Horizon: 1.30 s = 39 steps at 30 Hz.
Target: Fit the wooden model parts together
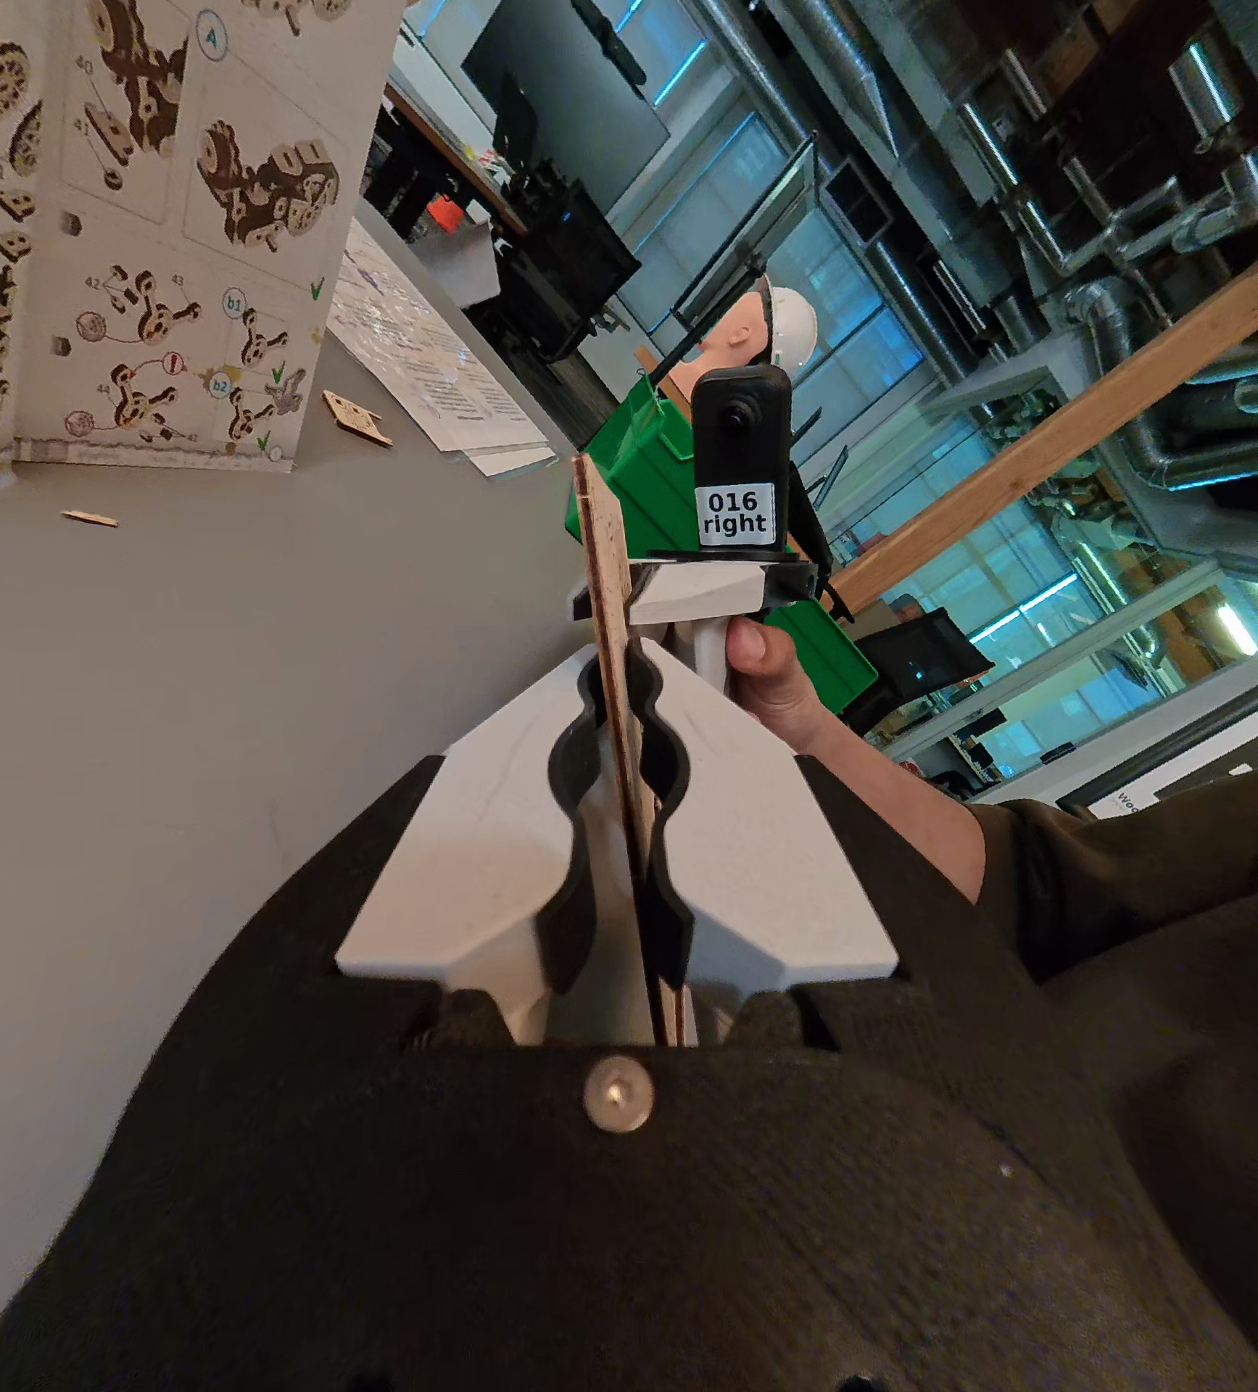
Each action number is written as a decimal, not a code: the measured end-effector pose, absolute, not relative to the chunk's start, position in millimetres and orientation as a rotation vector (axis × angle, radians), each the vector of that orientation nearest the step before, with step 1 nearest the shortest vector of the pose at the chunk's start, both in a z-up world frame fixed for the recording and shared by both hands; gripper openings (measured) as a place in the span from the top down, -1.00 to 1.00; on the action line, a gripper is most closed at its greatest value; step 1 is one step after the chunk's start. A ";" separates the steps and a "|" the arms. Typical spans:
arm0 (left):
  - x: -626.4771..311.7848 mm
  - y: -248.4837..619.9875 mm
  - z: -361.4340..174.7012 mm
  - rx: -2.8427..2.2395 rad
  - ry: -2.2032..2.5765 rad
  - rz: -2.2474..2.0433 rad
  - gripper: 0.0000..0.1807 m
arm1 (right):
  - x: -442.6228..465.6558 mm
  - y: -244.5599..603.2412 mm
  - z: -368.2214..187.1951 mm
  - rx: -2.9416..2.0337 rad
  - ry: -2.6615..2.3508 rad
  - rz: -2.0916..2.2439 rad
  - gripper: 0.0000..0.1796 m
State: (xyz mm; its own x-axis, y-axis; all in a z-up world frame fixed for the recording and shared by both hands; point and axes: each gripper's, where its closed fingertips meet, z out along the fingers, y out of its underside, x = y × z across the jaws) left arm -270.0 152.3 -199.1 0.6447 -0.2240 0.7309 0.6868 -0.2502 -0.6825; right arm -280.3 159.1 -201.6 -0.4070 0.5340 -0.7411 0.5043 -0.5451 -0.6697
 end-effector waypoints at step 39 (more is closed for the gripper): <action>-271.3 153.0 -202.6 -1.617 -0.411 -0.922 1.00 | -281.2 161.5 -207.1 -1.780 -1.477 2.173 0.85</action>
